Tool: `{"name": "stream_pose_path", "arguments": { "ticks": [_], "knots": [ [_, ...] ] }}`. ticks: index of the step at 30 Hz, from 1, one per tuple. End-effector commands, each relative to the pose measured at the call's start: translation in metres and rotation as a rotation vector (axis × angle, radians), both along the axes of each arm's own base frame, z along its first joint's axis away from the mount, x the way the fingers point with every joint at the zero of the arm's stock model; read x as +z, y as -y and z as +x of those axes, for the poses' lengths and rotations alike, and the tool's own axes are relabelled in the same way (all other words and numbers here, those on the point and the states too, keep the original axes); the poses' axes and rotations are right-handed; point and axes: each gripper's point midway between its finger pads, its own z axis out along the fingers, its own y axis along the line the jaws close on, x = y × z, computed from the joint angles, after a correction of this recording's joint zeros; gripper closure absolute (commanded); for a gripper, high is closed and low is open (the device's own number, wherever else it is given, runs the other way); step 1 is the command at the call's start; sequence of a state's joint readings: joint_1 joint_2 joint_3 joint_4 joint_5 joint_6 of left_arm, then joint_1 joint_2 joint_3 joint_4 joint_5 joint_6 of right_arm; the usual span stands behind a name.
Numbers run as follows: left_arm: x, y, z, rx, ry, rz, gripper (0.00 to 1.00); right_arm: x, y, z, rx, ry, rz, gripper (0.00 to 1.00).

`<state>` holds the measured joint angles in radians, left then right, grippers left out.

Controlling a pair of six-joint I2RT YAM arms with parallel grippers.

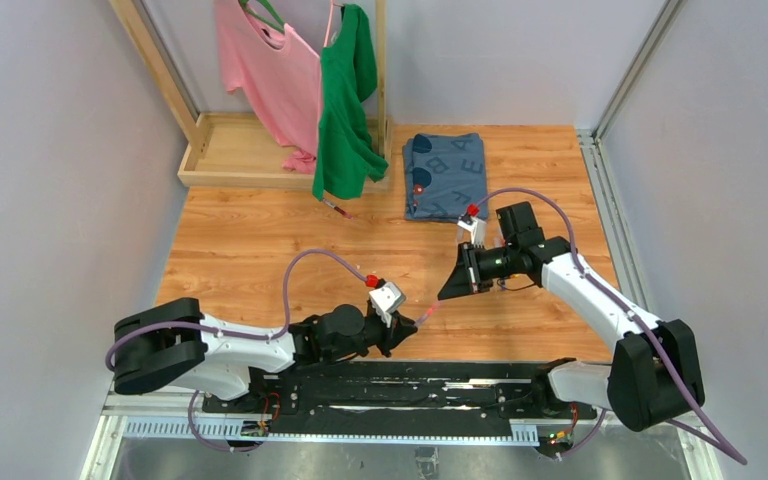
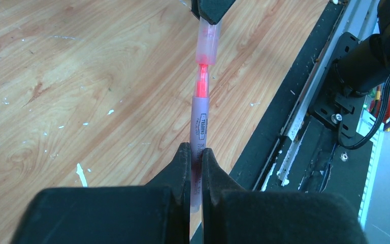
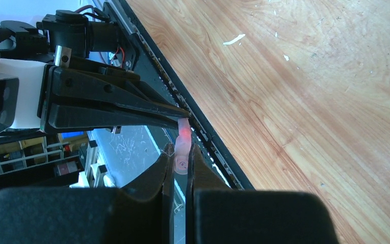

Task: Insert the pens into the pen caps
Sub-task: Insert the pen cap onto the pen.

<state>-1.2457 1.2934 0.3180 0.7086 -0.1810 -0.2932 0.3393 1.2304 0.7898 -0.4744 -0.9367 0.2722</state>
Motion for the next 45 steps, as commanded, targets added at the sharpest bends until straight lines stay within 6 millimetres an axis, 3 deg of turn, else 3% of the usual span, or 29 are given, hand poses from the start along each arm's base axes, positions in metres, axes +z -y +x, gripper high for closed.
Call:
{"name": "stream_pose_path", "arguments": {
  "ticks": [1, 14, 28, 37, 45],
  "knots": [
    [0.017, 0.0, 0.004, 0.017, 0.024, -0.06, 1.0, -0.002, -0.008, -0.009, 0.053, -0.017, 0.015, 0.99],
    [0.026, -0.004, 0.012, 0.073, 0.037, -0.104, 1.0, -0.012, -0.018, -0.025, 0.126, -0.065, 0.005, 1.0],
    [0.026, -0.007, 0.012, 0.086, 0.028, -0.134, 1.0, -0.033, -0.012, -0.023, 0.093, -0.112, -0.078, 1.0],
    [0.018, 0.003, 0.017, 0.095, 0.041, -0.143, 1.0, -0.03, -0.023, -0.03, 0.129, -0.113, -0.046, 1.0],
    [-0.002, 0.008, 0.016, 0.081, 0.019, -0.094, 1.0, -0.053, -0.018, -0.038, 0.137, -0.12, -0.15, 0.99]
  ]
}}
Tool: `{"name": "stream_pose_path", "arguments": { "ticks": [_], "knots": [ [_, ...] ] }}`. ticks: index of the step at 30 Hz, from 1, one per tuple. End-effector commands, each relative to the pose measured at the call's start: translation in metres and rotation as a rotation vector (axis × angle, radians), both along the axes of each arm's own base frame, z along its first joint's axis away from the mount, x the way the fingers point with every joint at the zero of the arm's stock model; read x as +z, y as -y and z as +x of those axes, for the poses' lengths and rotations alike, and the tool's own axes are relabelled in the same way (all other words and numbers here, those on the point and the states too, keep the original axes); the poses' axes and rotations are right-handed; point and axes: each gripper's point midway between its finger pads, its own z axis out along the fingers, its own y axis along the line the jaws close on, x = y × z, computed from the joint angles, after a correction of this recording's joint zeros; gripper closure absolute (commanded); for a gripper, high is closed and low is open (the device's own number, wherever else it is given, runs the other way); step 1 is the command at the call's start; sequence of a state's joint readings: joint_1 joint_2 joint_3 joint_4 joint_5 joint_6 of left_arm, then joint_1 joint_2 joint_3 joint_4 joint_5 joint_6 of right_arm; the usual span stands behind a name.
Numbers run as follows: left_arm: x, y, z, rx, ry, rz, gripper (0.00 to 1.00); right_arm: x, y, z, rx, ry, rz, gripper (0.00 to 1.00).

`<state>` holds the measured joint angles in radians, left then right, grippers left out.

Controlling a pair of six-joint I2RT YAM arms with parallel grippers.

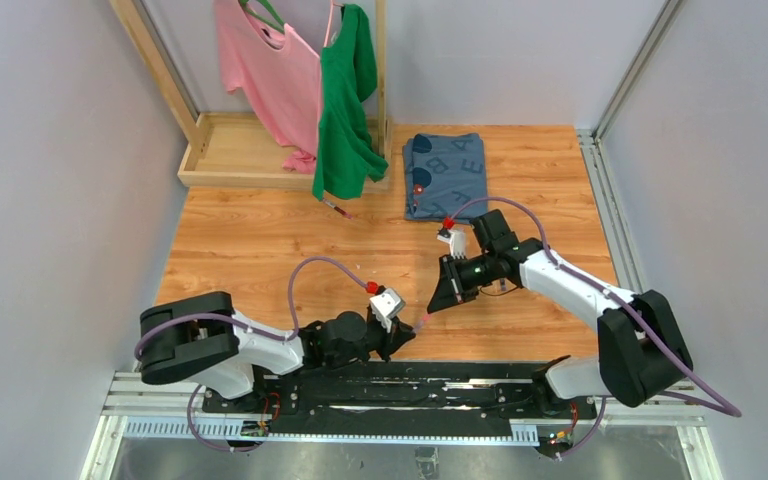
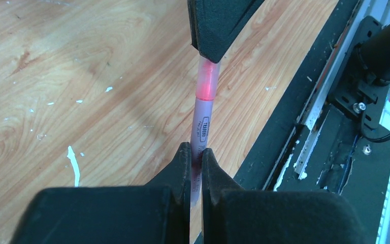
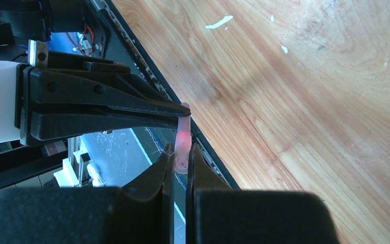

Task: Insert the pens into the pen caps
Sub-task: Insert the pen cap onto the pen.

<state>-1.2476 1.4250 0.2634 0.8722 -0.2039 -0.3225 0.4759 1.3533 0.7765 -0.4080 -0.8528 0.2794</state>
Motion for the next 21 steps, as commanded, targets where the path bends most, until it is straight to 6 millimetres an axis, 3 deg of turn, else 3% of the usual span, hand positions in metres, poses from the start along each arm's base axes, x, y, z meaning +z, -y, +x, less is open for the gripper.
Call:
{"name": "stream_pose_path", "arguments": {
  "ticks": [1, 21],
  "knots": [
    [0.024, 0.013, 0.014, 0.05, 0.04, -0.094, 1.0, -0.016, 0.004, -0.024, 0.044, -0.073, -0.068, 1.0],
    [-0.02, 0.01, 0.018, 0.071, -0.004, 0.075, 0.72, -0.014, 0.004, -0.02, 0.054, -0.025, -0.108, 0.99]
  ]
}}
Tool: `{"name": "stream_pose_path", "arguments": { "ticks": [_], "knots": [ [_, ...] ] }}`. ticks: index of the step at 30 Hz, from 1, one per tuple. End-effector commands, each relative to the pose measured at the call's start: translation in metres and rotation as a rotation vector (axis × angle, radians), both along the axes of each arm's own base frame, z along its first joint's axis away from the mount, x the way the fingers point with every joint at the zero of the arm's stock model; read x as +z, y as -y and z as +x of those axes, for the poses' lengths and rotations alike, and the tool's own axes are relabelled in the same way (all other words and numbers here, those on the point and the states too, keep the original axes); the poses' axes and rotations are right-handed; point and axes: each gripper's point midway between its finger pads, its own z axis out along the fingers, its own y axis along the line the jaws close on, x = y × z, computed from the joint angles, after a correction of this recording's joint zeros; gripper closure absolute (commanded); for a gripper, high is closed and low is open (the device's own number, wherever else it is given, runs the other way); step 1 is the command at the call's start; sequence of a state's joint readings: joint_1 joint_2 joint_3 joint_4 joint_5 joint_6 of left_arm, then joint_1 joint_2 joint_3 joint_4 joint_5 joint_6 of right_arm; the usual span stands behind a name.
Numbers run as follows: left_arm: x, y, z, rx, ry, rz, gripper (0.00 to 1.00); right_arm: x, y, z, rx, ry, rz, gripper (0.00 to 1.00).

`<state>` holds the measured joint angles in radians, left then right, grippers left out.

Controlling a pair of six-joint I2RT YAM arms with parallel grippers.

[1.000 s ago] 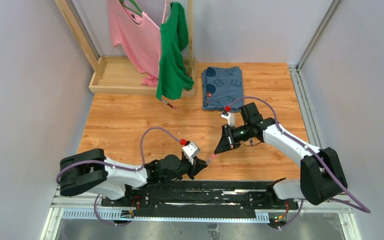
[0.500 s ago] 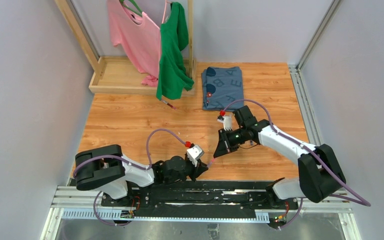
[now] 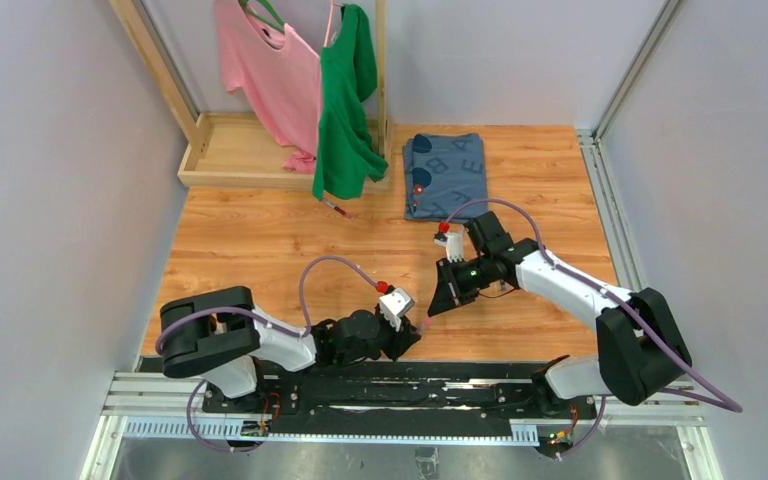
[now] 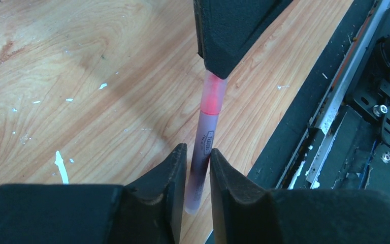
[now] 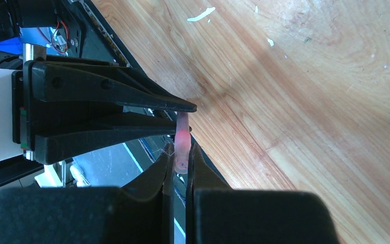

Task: Insert the pens into the pen caps
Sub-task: Insert the pen cap onto the pen.

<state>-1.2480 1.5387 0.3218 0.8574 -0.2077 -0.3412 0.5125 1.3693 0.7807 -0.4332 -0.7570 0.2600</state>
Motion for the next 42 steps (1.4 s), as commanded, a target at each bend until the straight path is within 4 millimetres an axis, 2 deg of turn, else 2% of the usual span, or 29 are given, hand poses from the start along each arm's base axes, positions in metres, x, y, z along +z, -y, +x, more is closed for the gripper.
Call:
{"name": "stream_pose_path", "arguments": {
  "ticks": [1, 9, 10, 13, 14, 22, 42],
  "knots": [
    [-0.001, 0.0, 0.014, 0.061, 0.033, 0.023, 0.71, 0.002, 0.0, -0.018, 0.046, -0.05, -0.018, 0.99],
    [-0.01, 0.005, 0.014, 0.041, 0.03, 0.049, 0.72, 0.002, 0.0, -0.019, 0.048, -0.046, -0.017, 0.99],
    [-0.011, 0.006, 0.013, 0.038, 0.027, 0.051, 0.76, 0.002, 0.0, -0.019, 0.048, -0.046, -0.017, 0.99],
    [-0.01, 0.007, 0.014, 0.038, 0.031, 0.05, 0.98, 0.001, 0.001, -0.02, 0.046, -0.05, -0.02, 0.99],
    [-0.009, 0.008, 0.014, 0.038, 0.035, 0.047, 1.0, 0.001, 0.001, -0.02, 0.046, -0.05, -0.019, 0.99],
    [0.014, 0.008, 0.019, 0.054, 0.086, -0.03, 1.0, -0.005, 0.001, -0.028, 0.064, -0.082, -0.02, 1.0],
    [0.094, 0.012, 0.024, 0.066, 0.194, -0.236, 1.0, -0.013, -0.007, -0.057, 0.14, -0.142, -0.047, 0.99]
  ]
}}
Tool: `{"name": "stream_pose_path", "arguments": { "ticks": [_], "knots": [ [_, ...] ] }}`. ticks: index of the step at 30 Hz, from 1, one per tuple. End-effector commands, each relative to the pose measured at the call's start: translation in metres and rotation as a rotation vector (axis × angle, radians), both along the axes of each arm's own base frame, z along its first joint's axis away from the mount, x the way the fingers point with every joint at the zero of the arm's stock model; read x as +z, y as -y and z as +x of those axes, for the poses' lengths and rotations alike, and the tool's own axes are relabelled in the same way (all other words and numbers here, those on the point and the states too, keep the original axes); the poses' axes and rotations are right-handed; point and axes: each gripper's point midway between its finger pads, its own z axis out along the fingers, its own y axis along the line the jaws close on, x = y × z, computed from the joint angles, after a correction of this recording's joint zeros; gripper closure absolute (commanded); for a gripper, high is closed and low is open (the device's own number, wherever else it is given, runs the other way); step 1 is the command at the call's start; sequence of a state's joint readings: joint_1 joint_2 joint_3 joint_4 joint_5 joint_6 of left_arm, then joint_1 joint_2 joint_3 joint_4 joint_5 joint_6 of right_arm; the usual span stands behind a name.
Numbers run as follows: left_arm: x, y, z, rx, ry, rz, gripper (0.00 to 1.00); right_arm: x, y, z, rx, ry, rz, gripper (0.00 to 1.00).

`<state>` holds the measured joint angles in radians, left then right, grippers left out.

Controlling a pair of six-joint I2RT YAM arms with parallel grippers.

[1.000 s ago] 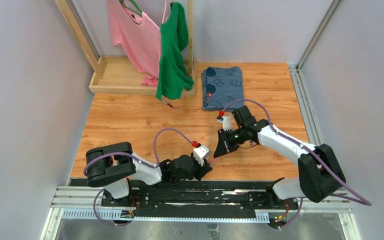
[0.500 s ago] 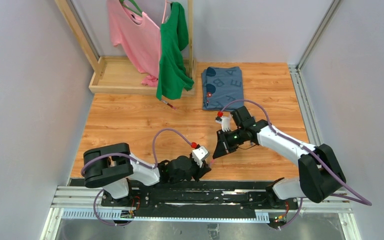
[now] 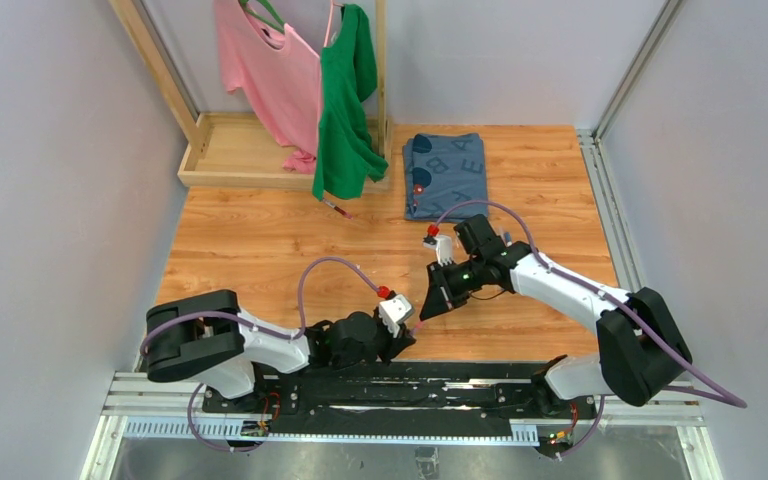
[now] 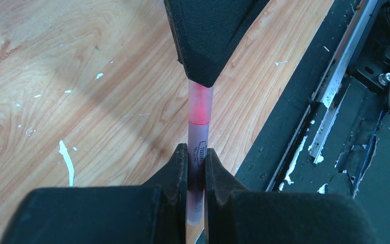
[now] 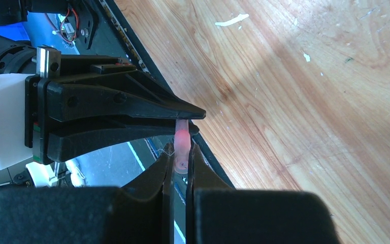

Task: Insert the pens into the pen caps
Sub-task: Insert the pen cap onto the pen.

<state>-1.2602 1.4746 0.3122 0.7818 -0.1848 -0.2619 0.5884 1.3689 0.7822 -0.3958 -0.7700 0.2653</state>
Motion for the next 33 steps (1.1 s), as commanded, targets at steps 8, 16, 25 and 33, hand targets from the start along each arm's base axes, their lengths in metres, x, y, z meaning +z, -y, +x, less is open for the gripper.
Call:
{"name": "stream_pose_path", "arguments": {
  "ticks": [8, 16, 25, 33],
  "knots": [
    [0.118, 0.016, 0.032, 0.116, 0.174, -0.354, 1.0, -0.022, 0.006, -0.057, 0.112, -0.189, -0.091, 0.99],
    [0.137, 0.011, 0.033, 0.118, 0.207, -0.397, 1.0, -0.023, 0.005, -0.068, 0.137, -0.224, -0.076, 0.99],
    [0.161, 0.015, 0.029, 0.076, 0.264, -0.442, 1.0, -0.021, 0.002, -0.072, 0.16, -0.25, -0.049, 0.99],
    [0.178, 0.013, 0.024, 0.046, 0.307, -0.477, 1.0, -0.019, -0.001, -0.075, 0.177, -0.279, -0.022, 1.0]
  ]
}}
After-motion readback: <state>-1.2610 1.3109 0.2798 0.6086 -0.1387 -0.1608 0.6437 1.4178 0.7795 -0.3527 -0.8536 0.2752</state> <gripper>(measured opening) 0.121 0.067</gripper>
